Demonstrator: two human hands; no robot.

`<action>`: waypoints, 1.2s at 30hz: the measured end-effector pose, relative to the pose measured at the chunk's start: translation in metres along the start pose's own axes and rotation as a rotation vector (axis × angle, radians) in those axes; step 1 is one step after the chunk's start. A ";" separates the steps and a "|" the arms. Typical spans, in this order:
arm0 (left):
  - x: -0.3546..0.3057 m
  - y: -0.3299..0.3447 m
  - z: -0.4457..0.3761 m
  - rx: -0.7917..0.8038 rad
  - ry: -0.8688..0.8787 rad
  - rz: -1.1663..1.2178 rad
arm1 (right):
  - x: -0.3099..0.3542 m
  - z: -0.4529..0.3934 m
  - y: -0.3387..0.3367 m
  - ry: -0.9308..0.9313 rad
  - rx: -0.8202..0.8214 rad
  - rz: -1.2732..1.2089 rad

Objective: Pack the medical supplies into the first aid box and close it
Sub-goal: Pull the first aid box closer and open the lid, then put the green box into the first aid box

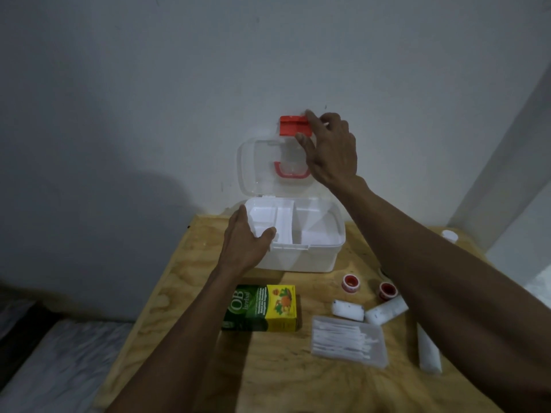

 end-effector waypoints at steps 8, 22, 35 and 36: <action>-0.002 -0.005 -0.015 0.119 -0.011 -0.142 | 0.011 0.091 -0.046 0.045 -0.032 -0.430; 0.001 0.000 -0.027 0.193 -0.101 -0.207 | 0.041 0.237 -0.027 0.068 0.534 -0.683; 0.001 -0.003 -0.022 0.183 -0.111 -0.144 | 0.040 0.239 -0.016 -0.104 0.676 -0.562; 0.001 -0.003 -0.022 0.189 -0.118 -0.146 | 0.039 0.238 -0.020 -0.117 0.677 -0.545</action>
Point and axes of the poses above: each hand's wrist, its own z-axis away from the middle knuckle, its own y-axis out of the palm, x = y × z, the point moved 1 cm from there along -z, towards the middle knuckle, and after that the axes turned 1 degree about z, right-handed, at the moved point
